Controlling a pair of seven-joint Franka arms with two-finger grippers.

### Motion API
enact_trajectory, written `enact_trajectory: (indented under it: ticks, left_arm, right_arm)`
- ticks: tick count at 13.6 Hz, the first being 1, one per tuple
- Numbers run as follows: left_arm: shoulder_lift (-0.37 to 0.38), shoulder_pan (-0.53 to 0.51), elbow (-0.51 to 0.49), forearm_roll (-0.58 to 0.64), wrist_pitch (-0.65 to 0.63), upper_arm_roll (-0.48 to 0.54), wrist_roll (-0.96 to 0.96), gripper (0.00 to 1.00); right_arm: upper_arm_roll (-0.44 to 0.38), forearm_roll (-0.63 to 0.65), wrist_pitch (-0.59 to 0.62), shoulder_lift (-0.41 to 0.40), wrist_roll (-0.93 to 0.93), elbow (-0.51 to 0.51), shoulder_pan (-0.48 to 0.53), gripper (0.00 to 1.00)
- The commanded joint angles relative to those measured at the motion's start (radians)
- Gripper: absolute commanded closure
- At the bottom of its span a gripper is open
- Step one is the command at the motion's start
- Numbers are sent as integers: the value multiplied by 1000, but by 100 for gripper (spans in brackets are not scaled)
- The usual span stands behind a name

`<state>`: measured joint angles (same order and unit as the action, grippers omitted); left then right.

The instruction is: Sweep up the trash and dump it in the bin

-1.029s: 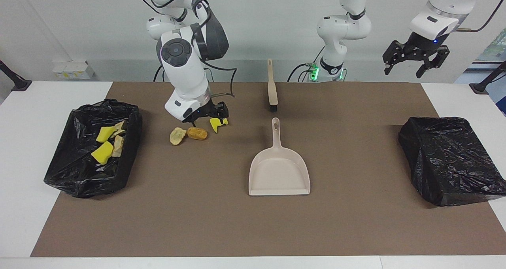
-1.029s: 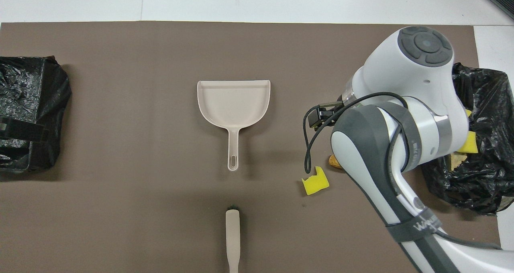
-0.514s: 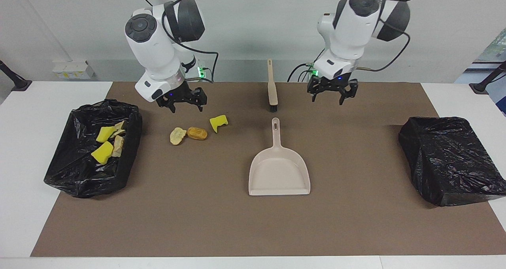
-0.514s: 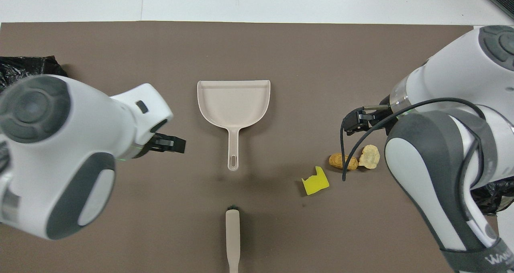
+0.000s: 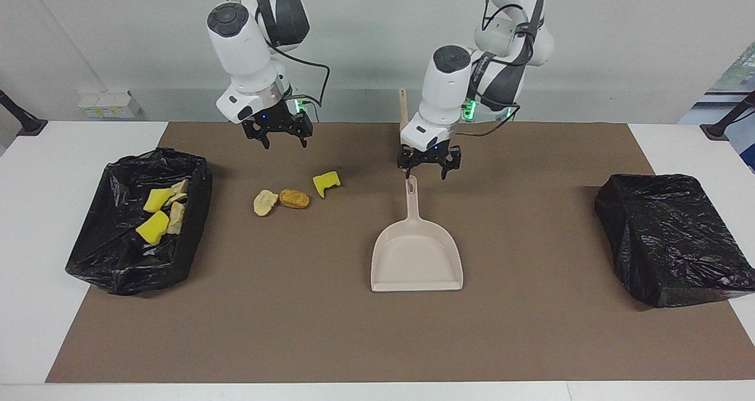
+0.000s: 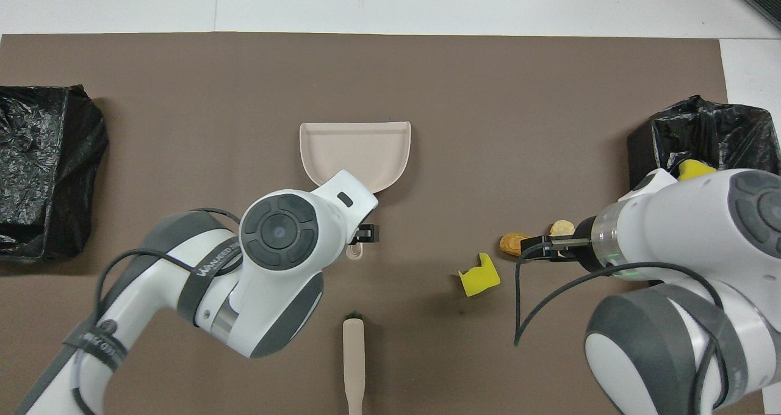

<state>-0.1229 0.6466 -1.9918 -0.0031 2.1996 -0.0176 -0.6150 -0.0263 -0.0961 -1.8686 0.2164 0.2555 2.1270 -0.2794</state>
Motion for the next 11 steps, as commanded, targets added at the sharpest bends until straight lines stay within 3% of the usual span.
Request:
enact_trajectory:
  ticks: [1, 6, 8, 9, 11]
  left_arm:
    - [-69, 41, 1, 2, 77, 19, -38, 0]
    - [-92, 31, -4, 2, 114, 19, -34, 3]
    - [-92, 28, -7, 2, 123, 19, -28, 33]
    - [-90, 28, -10, 3, 115, 21, -20, 56]
    - [-84, 31, -25, 3, 115, 19, -14, 65]
  right_arm:
    - [3, 15, -26, 29, 22, 37, 0, 0]
    - [3, 13, -38, 29, 89, 51, -52, 0]
    - [5, 6, -58, 23, 154, 54, -79, 0]
    - [5, 4, -63, 20, 163, 54, -87, 0]
    - [5, 1, -69, 18, 163, 56, -89, 0]
